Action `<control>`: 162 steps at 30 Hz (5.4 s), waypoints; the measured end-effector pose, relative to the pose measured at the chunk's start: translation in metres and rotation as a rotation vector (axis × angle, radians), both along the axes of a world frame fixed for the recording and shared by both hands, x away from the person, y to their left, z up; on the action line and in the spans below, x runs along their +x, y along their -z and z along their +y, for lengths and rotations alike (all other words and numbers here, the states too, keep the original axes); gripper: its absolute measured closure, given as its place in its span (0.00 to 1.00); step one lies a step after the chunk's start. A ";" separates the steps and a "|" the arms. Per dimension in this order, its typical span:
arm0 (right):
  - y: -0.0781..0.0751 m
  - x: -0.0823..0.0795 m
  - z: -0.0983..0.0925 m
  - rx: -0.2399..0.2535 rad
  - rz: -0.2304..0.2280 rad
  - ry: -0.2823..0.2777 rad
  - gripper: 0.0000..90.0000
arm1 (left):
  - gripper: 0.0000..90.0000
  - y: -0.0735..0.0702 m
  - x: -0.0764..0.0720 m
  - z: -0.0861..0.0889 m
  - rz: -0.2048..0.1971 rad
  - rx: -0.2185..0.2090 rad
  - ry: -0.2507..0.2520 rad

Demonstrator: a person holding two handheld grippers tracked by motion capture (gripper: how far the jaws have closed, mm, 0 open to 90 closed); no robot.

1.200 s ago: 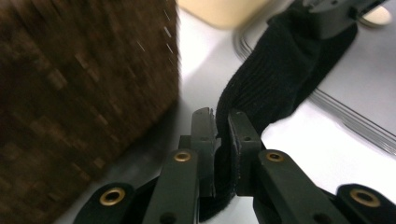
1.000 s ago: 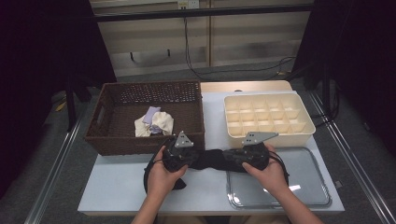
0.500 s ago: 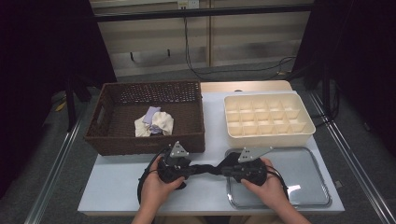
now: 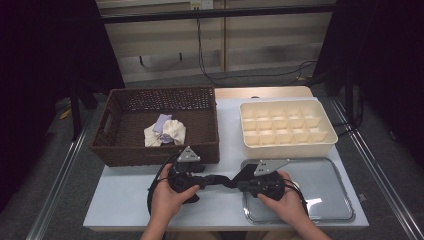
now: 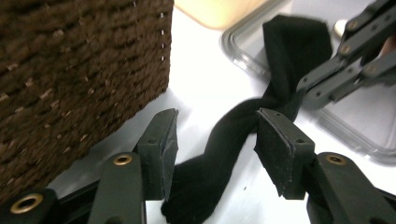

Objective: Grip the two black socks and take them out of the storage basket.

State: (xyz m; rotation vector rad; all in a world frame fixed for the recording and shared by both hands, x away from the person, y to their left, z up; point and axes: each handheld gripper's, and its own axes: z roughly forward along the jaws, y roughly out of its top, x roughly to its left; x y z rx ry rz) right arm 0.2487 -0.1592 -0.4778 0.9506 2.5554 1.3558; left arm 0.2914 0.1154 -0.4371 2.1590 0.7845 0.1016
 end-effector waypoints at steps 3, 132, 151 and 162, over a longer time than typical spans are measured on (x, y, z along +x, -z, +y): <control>0.000 -0.001 0.000 -0.006 -0.007 -0.003 0.96 | 0.58 -0.003 0.002 0.001 0.012 0.001 0.010; -0.015 0.011 -0.050 0.000 -0.057 0.089 0.87 | 0.95 0.022 -0.001 -0.080 0.067 0.045 0.205; -0.011 0.010 -0.079 0.054 0.036 0.188 0.59 | 0.96 0.019 -0.021 -0.070 0.045 0.071 0.270; -0.013 0.014 -0.070 0.072 0.029 0.169 0.66 | 0.96 0.026 -0.024 -0.074 0.050 0.119 0.305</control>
